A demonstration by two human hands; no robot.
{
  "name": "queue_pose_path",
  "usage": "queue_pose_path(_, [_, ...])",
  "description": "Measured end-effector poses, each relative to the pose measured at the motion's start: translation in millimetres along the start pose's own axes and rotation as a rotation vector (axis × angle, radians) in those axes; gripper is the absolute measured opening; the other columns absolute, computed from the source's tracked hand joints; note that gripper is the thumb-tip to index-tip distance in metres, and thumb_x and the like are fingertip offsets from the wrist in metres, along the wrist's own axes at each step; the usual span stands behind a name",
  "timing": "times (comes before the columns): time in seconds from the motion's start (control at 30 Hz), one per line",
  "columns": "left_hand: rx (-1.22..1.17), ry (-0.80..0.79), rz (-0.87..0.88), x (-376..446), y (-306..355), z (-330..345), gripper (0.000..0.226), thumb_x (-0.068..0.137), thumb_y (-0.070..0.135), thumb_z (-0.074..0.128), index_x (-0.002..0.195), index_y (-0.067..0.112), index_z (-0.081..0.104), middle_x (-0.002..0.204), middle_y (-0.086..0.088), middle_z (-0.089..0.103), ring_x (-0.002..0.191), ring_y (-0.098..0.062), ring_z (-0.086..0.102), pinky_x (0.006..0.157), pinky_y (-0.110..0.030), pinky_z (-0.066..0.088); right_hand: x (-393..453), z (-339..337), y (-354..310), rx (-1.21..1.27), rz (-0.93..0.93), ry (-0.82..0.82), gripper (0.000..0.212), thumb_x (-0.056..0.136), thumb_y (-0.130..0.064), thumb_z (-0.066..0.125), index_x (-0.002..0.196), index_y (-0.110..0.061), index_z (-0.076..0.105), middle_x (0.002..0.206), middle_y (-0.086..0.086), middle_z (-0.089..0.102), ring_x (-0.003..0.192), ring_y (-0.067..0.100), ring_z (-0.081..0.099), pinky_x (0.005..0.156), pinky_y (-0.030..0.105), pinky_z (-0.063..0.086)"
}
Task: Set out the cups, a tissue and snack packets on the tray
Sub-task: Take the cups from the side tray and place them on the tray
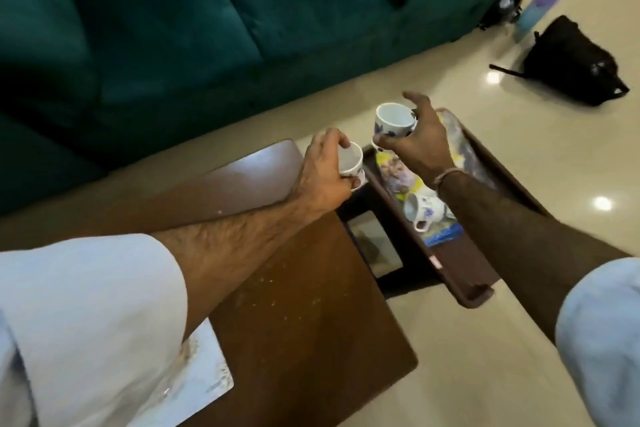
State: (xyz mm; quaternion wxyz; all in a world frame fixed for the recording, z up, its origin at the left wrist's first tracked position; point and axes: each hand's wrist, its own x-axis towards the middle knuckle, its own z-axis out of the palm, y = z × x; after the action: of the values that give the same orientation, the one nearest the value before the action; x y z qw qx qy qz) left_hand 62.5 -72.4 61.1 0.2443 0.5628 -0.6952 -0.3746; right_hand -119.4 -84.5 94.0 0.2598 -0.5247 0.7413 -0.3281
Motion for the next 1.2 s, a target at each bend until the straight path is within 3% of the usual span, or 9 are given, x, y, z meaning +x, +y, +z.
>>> queue_pose_path(0.13, [-0.01, 0.105, -0.042, -35.8, -48.6, -81.6, 0.066, 0.065, 0.027, 0.084, 0.116, 0.035, 0.042, 0.116, 0.007, 0.051, 0.104, -0.013, 0.05, 0.076, -0.021, 0.04, -11.0, 65.9, -75.3, -0.001, -0.053, -0.141, 0.067, 0.063, -0.03, 0.087, 0.12, -0.015, 0.055, 0.121, 0.008, 0.062, 0.11, 0.027, 0.058, 0.096, 0.042, 0.049])
queue_pose_path(0.27, [0.069, 0.111, -0.103, -87.1, -103.6, -155.4, 0.078, 0.063, 0.028, 0.086, 0.13, 0.026, 0.046, 0.128, 0.001, 0.055, 0.113, -0.019, 0.052, 0.09, -0.033, 0.048, -42.3, 140.3, -143.9, -0.006, -0.05, -0.3, 0.071, 0.062, -0.047, 0.085, 0.109, -0.015, 0.042, 0.11, 0.01, 0.061, 0.097, 0.029, 0.062, 0.085, 0.047, 0.055])
queue_pose_path(0.43, [0.174, 0.132, -0.211, -169.1, -182.6, -219.4, 0.08, 0.062, 0.021, 0.087, 0.133, 0.016, 0.052, 0.127, -0.005, 0.052, 0.114, -0.022, 0.047, 0.093, -0.03, 0.038, -104.6, 240.0, -210.4, -0.082, -0.132, -0.506, 0.071, 0.07, -0.048, 0.079, 0.121, -0.015, 0.041, 0.112, 0.011, 0.064, 0.091, 0.033, 0.066, 0.081, 0.041, 0.056])
queue_pose_path(0.53, [0.221, 0.122, -0.269, -220.6, -223.4, -243.0, 0.07, 0.06, 0.015, 0.085, 0.123, 0.009, 0.056, 0.116, -0.011, 0.05, 0.104, -0.027, 0.048, 0.087, -0.039, 0.044, -149.9, 296.6, -241.5, -0.153, -0.139, -0.634, 0.067, 0.073, -0.048, 0.078, 0.117, -0.01, 0.046, 0.112, 0.013, 0.064, 0.097, 0.034, 0.064, 0.081, 0.039, 0.054])
queue_pose_path(0.7, [0.147, 0.13, -0.369, -302.5, -272.8, -250.9, 0.074, 0.059, 0.027, 0.072, 0.13, 0.02, 0.051, 0.123, -0.006, 0.045, 0.111, -0.024, 0.047, 0.087, -0.033, 0.047, -226.5, 369.2, -266.9, -0.219, -0.051, -0.74, 0.073, 0.073, -0.049, 0.075, 0.12, -0.005, 0.041, 0.107, 0.017, 0.065, 0.078, 0.032, 0.071, 0.07, 0.047, 0.061])
queue_pose_path(0.87, [0.237, 0.19, -0.385, -359.1, -299.8, -239.9, 0.071, 0.067, 0.029, 0.081, 0.13, 0.026, 0.048, 0.129, -0.003, 0.05, 0.114, -0.024, 0.051, 0.09, -0.037, 0.051, -287.2, 419.0, -263.1, -0.465, -0.057, -0.83, 0.077, 0.075, -0.06, 0.059, 0.129, -0.007, 0.05, 0.125, 0.017, 0.063, 0.102, 0.04, 0.065, 0.087, 0.049, 0.057])
queue_pose_path(1.03, [0.248, 0.216, -0.421, -392.6, -312.0, -226.8, 0.085, 0.064, 0.02, 0.086, 0.137, 0.031, 0.044, 0.137, -0.001, 0.043, 0.12, -0.024, 0.046, 0.097, -0.039, 0.049, -325.9, 452.6, -254.2, -0.728, -0.081, -0.806, 0.062, 0.076, -0.06, 0.052, 0.11, -0.01, 0.067, 0.117, 0.015, 0.069, 0.1, 0.037, 0.067, 0.091, 0.04, 0.052])
queue_pose_path(1.1, [0.251, 0.23, -0.418, -400.9, -314.6, -222.3, 0.088, 0.064, 0.017, 0.086, 0.139, 0.031, 0.043, 0.137, -0.003, 0.041, 0.121, -0.025, 0.046, 0.097, -0.039, 0.048, -335.1, 461.5, -251.6, -0.813, -0.107, -0.731, 0.056, 0.078, -0.055, 0.057, 0.109, -0.01, 0.067, 0.117, 0.015, 0.068, 0.106, 0.037, 0.064, 0.081, 0.038, 0.045])
queue_pose_path(1.2, [0.262, 0.242, -0.42, -409.9, -320.3, -214.5, 0.087, 0.067, 0.017, 0.084, 0.142, 0.03, 0.041, 0.134, -0.006, 0.043, 0.119, -0.027, 0.047, 0.095, -0.041, 0.047, -343.8, 475.9, -243.7, -0.824, -0.205, -0.818, 0.052, 0.083, -0.047, 0.051, 0.112, -0.005, 0.062, 0.115, 0.018, 0.064, 0.107, 0.038, 0.06, 0.072, 0.039, 0.036])
